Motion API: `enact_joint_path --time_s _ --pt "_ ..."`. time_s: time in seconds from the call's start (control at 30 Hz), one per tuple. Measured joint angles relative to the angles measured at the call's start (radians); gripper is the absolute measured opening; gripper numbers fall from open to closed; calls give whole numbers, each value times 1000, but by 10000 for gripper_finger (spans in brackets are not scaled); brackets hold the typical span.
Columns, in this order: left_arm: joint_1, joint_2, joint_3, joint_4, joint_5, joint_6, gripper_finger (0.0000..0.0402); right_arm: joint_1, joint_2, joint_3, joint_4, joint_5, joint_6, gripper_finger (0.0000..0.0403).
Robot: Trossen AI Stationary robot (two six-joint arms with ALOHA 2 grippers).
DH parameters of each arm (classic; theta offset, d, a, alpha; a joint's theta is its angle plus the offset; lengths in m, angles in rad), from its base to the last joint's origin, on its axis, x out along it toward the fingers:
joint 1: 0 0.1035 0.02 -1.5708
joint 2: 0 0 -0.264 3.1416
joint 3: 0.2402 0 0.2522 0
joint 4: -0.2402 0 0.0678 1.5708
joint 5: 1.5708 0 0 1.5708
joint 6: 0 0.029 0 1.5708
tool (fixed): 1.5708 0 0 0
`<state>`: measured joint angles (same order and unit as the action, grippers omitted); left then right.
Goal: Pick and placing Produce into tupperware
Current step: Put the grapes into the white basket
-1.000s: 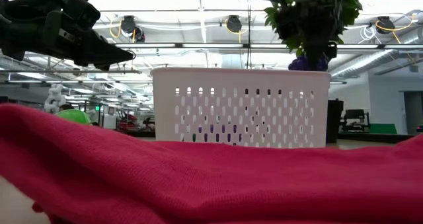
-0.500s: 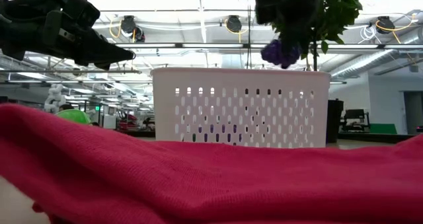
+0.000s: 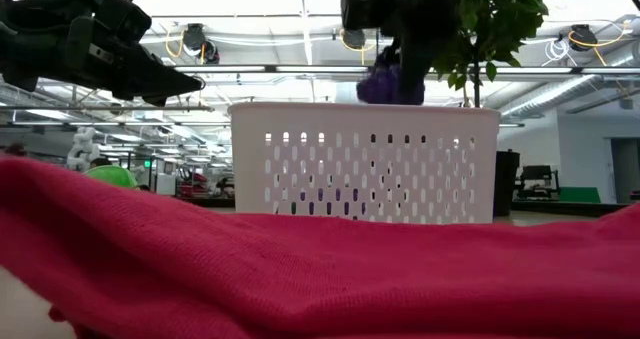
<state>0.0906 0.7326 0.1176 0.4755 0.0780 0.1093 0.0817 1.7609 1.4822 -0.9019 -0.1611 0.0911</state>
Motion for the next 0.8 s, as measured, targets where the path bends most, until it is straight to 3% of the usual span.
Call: enact_joint_path --time_s 0.3,0.8 --pt "0 0 0 -3 0 -3 3 45 97 0 42 11 -95 212" --pt "0 0 0 -9 1 -2 3 91 148 -1 98 11 -296 212"
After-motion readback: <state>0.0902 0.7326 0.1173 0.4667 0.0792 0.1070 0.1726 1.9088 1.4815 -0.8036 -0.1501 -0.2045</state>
